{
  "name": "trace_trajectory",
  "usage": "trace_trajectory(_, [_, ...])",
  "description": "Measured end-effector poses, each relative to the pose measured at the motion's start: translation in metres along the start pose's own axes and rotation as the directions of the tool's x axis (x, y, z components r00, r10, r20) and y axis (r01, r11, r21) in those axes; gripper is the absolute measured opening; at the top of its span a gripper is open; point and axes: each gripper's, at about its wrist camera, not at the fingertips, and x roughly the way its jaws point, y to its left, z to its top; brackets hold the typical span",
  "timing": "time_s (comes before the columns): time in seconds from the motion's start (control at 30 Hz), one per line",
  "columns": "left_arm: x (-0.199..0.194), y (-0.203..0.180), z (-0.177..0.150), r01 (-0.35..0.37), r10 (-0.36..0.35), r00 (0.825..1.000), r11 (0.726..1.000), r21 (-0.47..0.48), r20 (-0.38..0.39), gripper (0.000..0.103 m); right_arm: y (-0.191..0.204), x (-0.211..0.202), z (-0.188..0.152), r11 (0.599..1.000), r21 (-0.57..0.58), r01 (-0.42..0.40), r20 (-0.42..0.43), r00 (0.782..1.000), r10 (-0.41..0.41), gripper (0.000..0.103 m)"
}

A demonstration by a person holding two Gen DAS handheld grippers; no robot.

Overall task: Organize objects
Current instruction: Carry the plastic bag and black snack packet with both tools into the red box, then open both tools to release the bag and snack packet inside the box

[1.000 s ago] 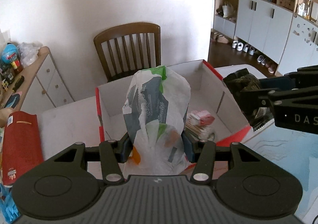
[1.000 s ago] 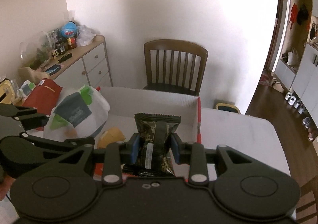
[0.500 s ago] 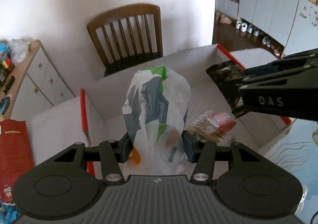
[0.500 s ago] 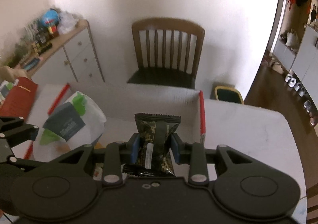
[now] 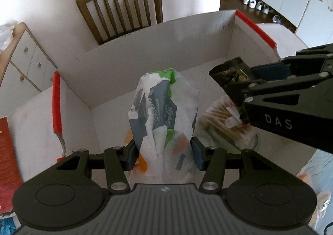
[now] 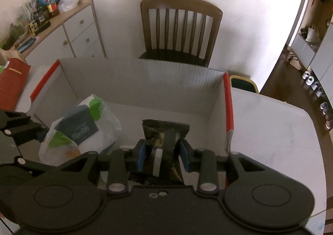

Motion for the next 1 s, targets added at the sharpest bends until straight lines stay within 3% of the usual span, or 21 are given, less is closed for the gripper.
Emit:
trace_trajectory(0.1, [0.001,-0.002,0.002,-0.003,0.003,1.0,1.0,0.006,-0.001,0.054,0.0,0.002,-0.002,1.0,-0.001,0.0,-0.003,1.0,0.0,0.037])
trace_trajectory(0.23, [0.0,-0.002,0.0,-0.005,0.005,1.0,1.0,-0.004,0.011,0.065,0.001,0.002,-0.002,1.0,-0.008,0.003,0.002,1.0,-0.003,0.038])
trace_trajectory(0.37, [0.001,-0.002,-0.001,-0.005,0.005,1.0,1.0,-0.002,0.012,0.065,0.003,-0.001,-0.002,1.0,-0.019,0.009,0.008,1.0,-0.009,0.039])
trace_trajectory(0.43, [-0.001,-0.002,-0.003,-0.003,0.003,1.0,1.0,-0.008,0.014,0.072,0.004,-0.003,-0.003,1.0,-0.028,0.013,0.012,1.0,-0.013,0.04])
trace_trajectory(0.6, [-0.009,-0.001,-0.007,-0.004,0.004,0.999,1.0,-0.016,0.032,0.073,0.005,-0.013,-0.004,0.999,-0.037,0.002,0.032,0.999,-0.001,0.053])
trace_trajectory(1.0, [-0.051,0.01,-0.014,0.012,-0.005,0.993,0.998,-0.06,0.117,0.073,0.003,-0.061,-0.01,0.999,-0.052,-0.017,0.097,0.995,0.021,0.054])
